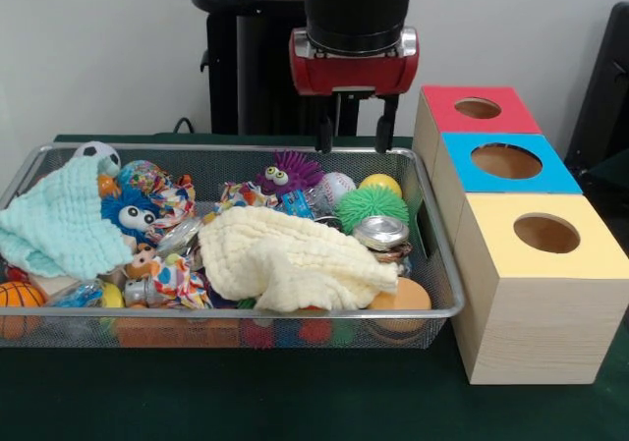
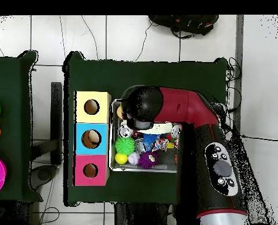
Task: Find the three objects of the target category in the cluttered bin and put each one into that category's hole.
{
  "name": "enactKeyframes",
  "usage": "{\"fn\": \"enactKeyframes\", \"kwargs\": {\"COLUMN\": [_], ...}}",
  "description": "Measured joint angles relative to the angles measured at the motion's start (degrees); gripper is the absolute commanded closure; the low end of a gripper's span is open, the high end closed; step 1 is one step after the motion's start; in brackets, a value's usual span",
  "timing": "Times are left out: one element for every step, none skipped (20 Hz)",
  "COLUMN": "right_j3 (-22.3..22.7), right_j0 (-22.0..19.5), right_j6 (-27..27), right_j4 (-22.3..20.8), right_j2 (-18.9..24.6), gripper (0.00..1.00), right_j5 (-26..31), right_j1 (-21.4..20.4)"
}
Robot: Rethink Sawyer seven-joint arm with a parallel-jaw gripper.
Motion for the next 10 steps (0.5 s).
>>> {"fn": "enactKeyframes", "kwargs": {"right_j3": [0.6,1.1,1.7,2.4,3.2,4.0,4.7,6.2,6.7,7.3], "right_j0": [-0.4,-0.6,-0.7,-0.8,-0.7,-0.7,-0.7,-0.6,-0.6,-0.5], "right_j6": [0.0,0.0,0.0,0.0,0.0,0.0,0.0,0.0,0.0,0.0], "right_j4": [0.0,0.0,0.0,0.0,0.0,0.0,0.0,0.0,0.0,0.0], "right_j2": [0.0,0.0,0.0,0.0,0.0,0.1,0.1,0.1,0.1,0.1], "gripper": [0.0,0.0,0.0,0.0,0.0,0.0,0.0,0.0,0.0,0.0], "right_j5": [-0.2,-0.6,-1.0,-1.7,-2.5,-3.4,-4.3,-6.2,-7.0,-7.8], "right_j1": [-0.1,-0.2,-0.3,-0.5,-0.7,-0.9,-1.0,-1.4,-1.6,-1.7]}}
